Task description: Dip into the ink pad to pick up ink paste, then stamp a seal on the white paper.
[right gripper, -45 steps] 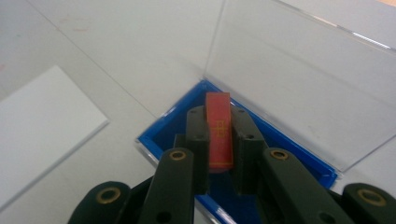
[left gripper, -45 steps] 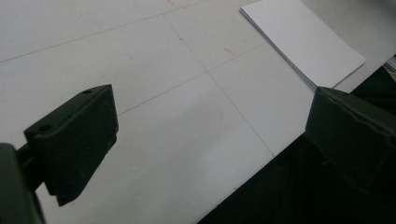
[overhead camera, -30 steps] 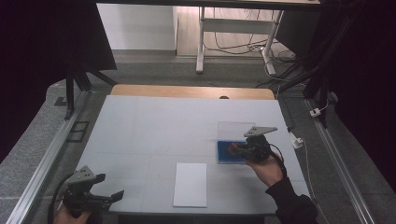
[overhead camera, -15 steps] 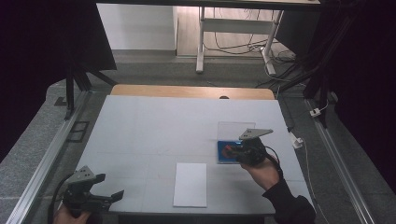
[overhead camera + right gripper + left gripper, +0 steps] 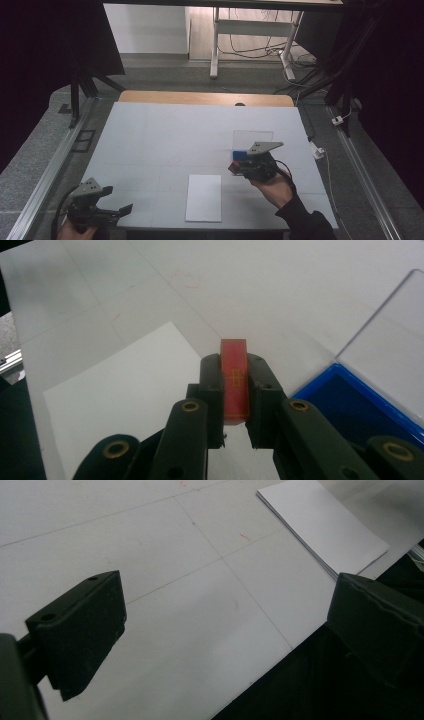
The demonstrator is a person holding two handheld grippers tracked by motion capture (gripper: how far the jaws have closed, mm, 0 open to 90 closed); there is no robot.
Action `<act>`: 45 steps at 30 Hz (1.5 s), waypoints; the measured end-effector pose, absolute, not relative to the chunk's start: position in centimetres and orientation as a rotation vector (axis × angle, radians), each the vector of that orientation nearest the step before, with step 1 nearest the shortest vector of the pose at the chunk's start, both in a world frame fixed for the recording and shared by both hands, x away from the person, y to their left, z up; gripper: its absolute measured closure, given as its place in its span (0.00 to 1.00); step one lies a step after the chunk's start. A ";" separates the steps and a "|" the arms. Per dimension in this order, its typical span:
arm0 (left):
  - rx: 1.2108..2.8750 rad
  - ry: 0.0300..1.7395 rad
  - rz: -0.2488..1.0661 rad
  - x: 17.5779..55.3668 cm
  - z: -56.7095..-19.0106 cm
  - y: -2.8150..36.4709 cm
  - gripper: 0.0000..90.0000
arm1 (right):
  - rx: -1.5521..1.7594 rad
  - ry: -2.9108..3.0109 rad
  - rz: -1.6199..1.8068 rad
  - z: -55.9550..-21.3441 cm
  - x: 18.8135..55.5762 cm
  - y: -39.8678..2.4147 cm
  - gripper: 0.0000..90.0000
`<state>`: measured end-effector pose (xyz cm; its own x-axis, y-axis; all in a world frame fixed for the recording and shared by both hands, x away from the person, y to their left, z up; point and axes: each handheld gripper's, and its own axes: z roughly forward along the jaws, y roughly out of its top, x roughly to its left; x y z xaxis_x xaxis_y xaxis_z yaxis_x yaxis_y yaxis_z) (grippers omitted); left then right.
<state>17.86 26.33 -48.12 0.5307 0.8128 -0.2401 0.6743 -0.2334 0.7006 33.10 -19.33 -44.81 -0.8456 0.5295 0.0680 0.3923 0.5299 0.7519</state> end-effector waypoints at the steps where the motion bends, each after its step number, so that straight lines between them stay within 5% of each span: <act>1: 1.978 1.208 0.222 17.9 -48.1 26.3 0.03 | 0.787 2.601 1.215 -44.8 33.0 -19.2 0.88; 45: 1.982 1.210 0.222 17.9 -48.1 26.3 0.03 | 0.543 2.755 1.141 -47.0 30.7 -13.1 0.88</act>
<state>17.90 26.29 -48.14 0.5298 0.8139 -0.2384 0.6760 -0.2355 0.6983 30.66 -13.14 -47.00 -0.9298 0.3666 0.0340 0.2833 0.6536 0.7018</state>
